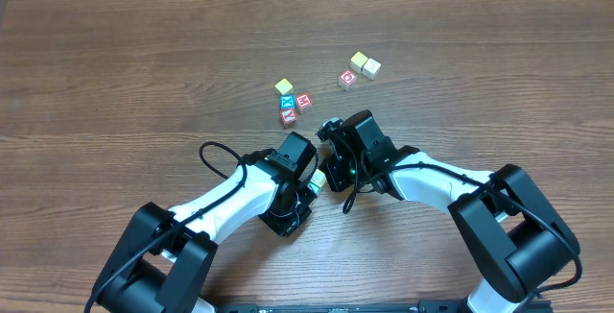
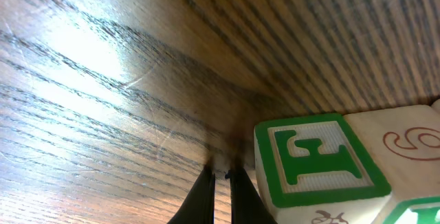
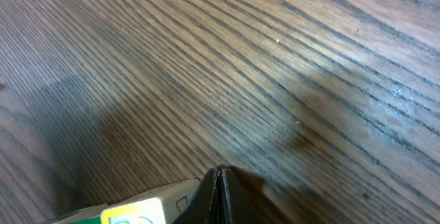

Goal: Flip 3 blocks

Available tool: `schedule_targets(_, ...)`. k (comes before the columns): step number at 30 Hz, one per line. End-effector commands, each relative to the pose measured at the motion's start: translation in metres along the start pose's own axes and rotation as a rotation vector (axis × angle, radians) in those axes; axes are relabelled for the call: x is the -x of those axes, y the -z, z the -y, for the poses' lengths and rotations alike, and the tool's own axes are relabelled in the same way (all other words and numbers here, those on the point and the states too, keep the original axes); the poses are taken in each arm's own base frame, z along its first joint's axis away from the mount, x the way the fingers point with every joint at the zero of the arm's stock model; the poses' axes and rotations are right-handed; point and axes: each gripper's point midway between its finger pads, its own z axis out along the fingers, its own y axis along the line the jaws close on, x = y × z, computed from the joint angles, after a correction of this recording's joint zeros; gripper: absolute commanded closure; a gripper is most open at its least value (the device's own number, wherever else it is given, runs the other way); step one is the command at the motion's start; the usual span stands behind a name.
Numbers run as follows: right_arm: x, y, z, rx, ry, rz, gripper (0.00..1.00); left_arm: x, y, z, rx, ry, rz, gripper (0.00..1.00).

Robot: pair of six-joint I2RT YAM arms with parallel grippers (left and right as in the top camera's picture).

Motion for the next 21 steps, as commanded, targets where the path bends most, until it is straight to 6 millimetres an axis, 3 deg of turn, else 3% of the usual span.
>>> schedule_targets(1,-0.014,-0.009,-0.013,0.05,0.004,-0.046,0.95,-0.004,-0.004,0.001,0.001,0.0,-0.01,0.96)
schedule_targets(21,-0.025,-0.023,-0.009,0.065,-0.023,-0.077,0.95,-0.004,-0.004,0.001,0.002,0.0,-0.008,0.96)
